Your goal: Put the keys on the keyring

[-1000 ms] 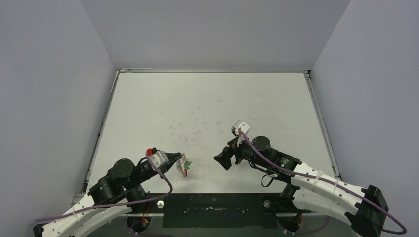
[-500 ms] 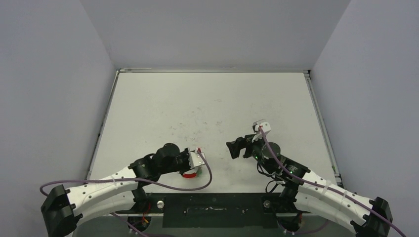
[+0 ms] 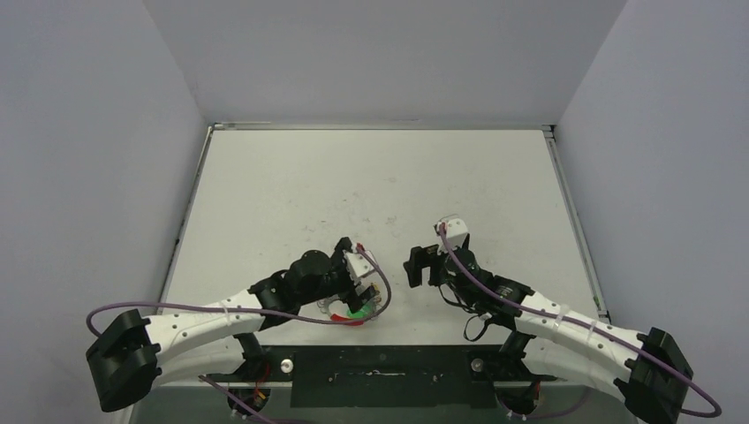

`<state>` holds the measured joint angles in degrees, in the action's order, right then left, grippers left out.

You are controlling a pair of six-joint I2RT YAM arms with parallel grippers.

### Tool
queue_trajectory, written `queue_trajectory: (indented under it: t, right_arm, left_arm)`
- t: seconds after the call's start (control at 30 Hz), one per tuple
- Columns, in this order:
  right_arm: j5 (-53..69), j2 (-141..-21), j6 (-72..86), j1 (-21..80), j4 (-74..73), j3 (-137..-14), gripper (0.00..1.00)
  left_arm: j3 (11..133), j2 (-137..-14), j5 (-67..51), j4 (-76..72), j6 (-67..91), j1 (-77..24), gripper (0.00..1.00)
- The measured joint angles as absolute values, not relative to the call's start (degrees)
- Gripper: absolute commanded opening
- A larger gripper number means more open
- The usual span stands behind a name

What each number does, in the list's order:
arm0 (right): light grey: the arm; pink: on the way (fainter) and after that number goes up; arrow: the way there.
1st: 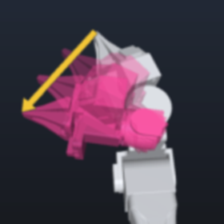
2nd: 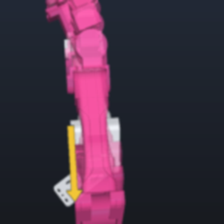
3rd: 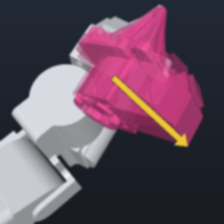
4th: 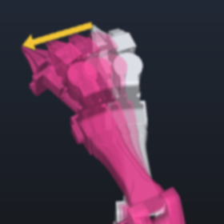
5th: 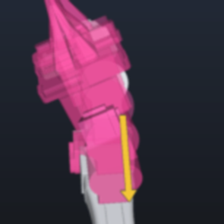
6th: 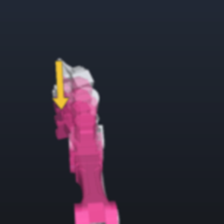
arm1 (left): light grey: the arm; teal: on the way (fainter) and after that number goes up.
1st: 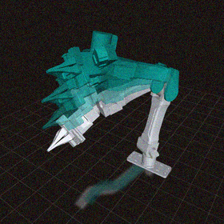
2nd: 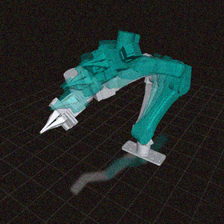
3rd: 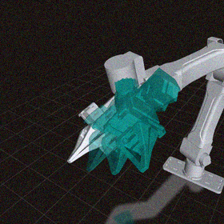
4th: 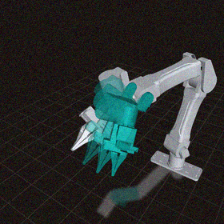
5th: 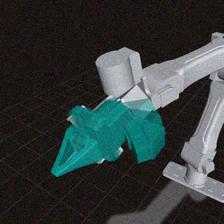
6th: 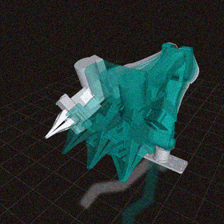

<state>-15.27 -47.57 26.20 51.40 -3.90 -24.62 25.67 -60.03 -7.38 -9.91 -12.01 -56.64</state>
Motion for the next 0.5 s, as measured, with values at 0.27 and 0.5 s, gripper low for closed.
queue_trajectory:
  t: [0.27, 0.5]
  right_arm:
    - [-6.8, -66.1, 25.3, 51.4, -3.7, -33.5, 0.95]
    - [2.2, -79.3, 24.5, 51.5, -2.8, -40.9, 0.75]
  left_arm:
    - [26.3, -47.2, 16.5, 1.8, 17.8, -56.1, 0.94]
    - [27.9, -44.3, 24.7, 23.9, 44.9, -54.2, 0.88]
